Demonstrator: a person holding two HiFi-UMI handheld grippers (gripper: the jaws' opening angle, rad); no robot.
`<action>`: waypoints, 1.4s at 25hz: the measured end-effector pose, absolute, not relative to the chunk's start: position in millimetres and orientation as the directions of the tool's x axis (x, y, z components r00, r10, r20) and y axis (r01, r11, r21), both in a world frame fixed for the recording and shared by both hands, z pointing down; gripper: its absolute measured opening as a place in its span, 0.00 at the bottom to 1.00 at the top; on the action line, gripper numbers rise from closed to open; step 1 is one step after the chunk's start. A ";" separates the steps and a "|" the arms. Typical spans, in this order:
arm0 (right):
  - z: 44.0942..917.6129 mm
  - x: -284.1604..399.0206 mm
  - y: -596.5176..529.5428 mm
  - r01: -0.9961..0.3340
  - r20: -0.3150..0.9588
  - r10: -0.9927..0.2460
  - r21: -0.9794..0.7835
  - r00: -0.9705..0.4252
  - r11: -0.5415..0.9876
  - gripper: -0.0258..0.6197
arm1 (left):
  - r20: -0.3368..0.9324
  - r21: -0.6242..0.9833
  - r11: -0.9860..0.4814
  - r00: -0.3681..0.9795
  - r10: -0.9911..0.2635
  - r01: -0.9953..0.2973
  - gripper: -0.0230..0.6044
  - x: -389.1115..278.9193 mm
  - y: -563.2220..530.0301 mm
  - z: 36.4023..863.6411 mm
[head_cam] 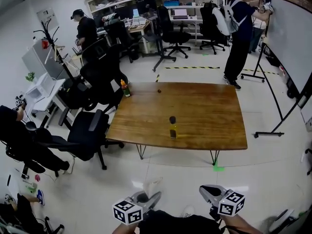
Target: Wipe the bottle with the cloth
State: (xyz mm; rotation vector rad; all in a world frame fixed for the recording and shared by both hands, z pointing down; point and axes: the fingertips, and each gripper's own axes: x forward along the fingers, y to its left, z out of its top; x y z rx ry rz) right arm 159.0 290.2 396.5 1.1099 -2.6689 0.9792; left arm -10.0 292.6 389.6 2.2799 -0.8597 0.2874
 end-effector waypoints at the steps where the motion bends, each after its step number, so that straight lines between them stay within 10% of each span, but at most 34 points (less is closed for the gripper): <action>1: 395.3 158.9 292.1 -0.664 0.310 -0.606 -0.519 -0.733 0.538 0.05 | 0.424 0.497 -0.574 0.759 -0.494 -0.651 0.21 -11.5 293.0 388.6; 35: 379.0 96.0 298.1 -0.836 0.394 -0.758 -0.418 -0.520 0.356 0.05 | 0.318 0.577 -0.637 0.859 -0.401 -0.511 0.21 -76.3 250.3 376.8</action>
